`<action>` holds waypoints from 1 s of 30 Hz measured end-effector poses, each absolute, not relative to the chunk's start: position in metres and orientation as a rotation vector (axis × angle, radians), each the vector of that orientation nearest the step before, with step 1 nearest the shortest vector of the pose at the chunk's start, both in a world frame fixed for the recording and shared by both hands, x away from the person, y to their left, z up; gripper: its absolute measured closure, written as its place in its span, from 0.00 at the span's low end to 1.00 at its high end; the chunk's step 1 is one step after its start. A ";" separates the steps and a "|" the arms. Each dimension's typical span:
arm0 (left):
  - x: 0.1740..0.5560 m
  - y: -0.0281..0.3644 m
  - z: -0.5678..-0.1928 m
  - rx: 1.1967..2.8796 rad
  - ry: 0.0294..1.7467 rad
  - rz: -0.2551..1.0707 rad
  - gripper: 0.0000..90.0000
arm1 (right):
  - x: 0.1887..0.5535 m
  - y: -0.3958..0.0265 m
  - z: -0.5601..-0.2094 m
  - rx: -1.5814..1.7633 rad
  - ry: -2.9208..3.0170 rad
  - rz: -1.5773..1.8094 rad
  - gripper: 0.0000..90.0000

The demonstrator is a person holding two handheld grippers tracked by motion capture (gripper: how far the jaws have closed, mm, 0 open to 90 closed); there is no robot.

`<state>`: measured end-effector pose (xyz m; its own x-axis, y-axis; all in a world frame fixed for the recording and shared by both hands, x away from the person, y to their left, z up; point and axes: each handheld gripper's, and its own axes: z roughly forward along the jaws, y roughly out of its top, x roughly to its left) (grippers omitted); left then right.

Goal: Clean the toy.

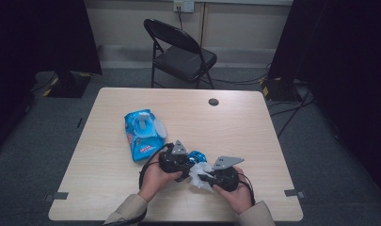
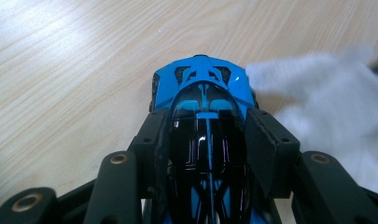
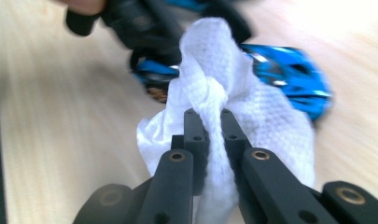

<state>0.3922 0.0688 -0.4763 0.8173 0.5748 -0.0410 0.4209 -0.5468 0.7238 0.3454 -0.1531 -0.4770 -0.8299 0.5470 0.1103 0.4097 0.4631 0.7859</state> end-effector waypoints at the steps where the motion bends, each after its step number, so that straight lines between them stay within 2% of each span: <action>1: 0.392 0.069 -0.476 2.230 0.727 0.259 0.57 | 0.347 -0.157 -0.476 0.852 2.534 1.303 0.95; 13: 0.392 0.069 -0.477 2.227 0.727 0.258 0.57 | 0.369 -0.191 -0.481 1.057 2.368 1.262 0.95; 22: 0.392 0.069 -0.477 2.226 0.723 0.262 0.57 | 0.380 -0.178 -0.502 1.041 2.412 1.143 0.95; 30: 0.392 0.068 -0.477 2.226 0.723 0.265 0.57 | 0.380 -0.171 -0.503 1.035 2.435 1.151 0.95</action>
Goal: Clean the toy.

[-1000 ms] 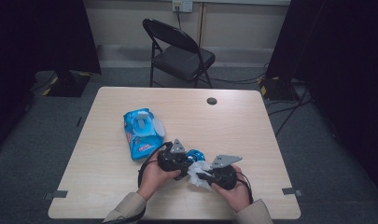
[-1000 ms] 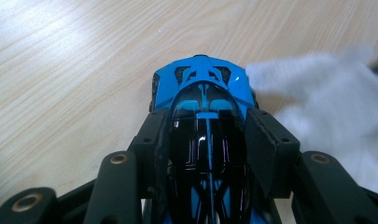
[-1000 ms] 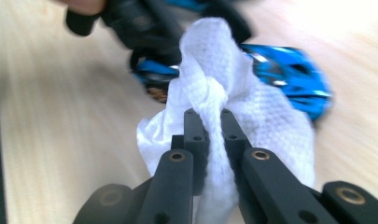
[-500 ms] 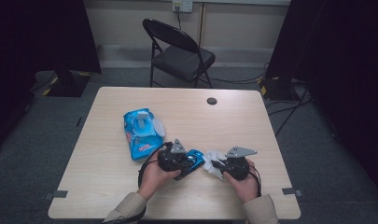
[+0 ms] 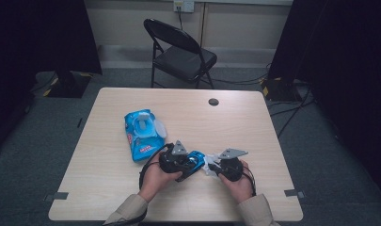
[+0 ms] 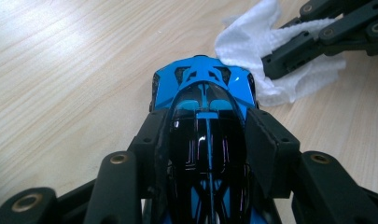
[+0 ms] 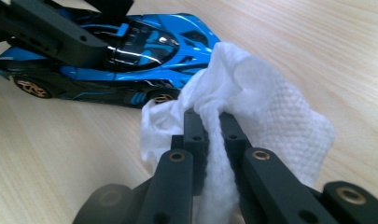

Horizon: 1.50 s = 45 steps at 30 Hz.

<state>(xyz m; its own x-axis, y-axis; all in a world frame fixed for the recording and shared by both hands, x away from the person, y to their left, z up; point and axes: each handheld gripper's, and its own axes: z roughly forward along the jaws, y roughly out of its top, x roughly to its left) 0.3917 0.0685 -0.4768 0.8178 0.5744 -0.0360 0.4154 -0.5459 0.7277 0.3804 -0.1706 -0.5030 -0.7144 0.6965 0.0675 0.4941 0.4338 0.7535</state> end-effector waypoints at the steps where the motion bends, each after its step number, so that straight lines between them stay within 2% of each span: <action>1: 0.392 0.069 -0.477 2.228 0.723 0.265 0.57 | 0.380 -0.169 -0.503 1.031 2.438 1.149 0.95; 45: 0.391 0.068 -0.477 2.230 0.719 0.274 0.57 | 0.342 -0.103 -0.502 0.775 2.671 1.267 0.95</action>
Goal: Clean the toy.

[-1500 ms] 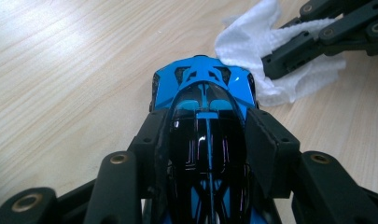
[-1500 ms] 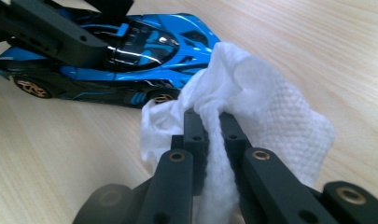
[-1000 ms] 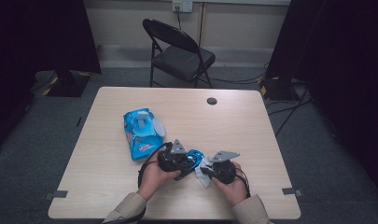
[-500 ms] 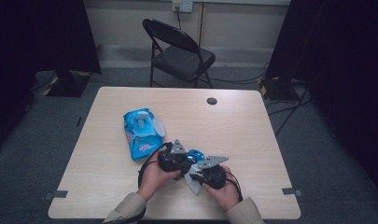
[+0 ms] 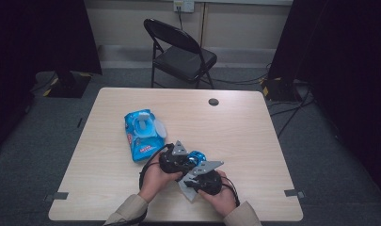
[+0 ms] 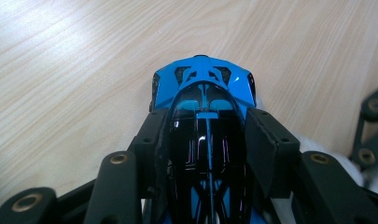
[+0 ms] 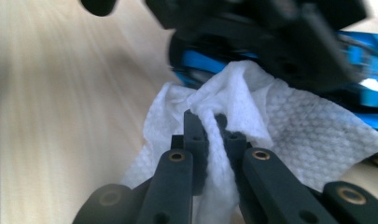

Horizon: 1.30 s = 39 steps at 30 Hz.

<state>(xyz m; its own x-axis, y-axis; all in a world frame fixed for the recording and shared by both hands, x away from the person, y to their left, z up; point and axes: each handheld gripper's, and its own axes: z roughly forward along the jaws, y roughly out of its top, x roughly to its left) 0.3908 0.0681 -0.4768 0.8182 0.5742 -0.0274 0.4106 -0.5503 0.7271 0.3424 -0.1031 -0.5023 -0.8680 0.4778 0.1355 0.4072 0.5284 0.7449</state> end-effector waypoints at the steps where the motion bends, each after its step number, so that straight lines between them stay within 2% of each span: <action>1: 0.391 0.068 -0.477 2.228 0.719 0.275 0.57 | 0.341 -0.101 -0.503 0.765 2.678 1.275 0.95; 18: 0.390 0.069 -0.478 2.213 0.720 0.272 0.57 | 0.319 -0.058 -0.501 0.580 2.765 1.311 0.95; 39: 0.391 0.070 -0.478 2.209 0.721 0.271 0.57 | 0.344 -0.135 -0.465 0.775 2.585 1.435 0.95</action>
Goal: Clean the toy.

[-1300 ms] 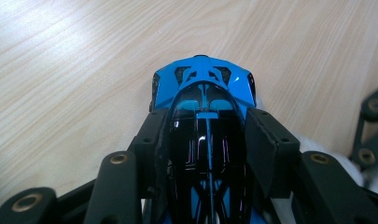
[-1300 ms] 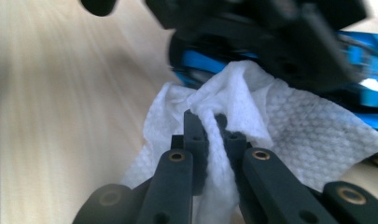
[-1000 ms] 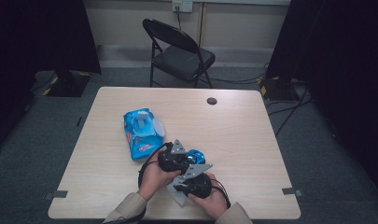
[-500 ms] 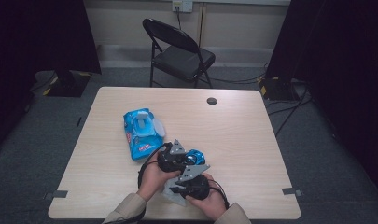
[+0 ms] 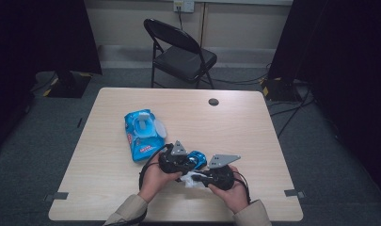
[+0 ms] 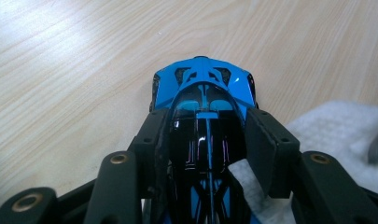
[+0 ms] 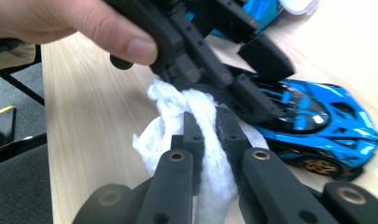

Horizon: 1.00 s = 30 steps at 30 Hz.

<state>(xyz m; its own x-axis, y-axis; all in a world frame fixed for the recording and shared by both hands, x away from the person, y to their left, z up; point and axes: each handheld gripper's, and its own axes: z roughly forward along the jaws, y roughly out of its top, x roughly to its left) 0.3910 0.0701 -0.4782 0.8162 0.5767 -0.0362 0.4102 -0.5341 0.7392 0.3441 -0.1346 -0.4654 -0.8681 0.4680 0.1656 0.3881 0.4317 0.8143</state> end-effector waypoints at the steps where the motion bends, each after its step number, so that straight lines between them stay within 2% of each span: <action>1: 0.391 0.070 -0.478 2.207 0.723 0.271 0.57 | 0.345 -0.137 -0.464 0.779 2.579 1.441 0.95; 14: 0.390 0.070 -0.479 2.202 0.726 0.269 0.57 | 0.360 -0.178 -0.453 0.940 2.411 1.547 0.95; 30: 0.389 0.070 -0.479 2.207 0.719 0.280 0.57 | 0.381 -0.189 -0.477 1.119 2.262 1.405 0.95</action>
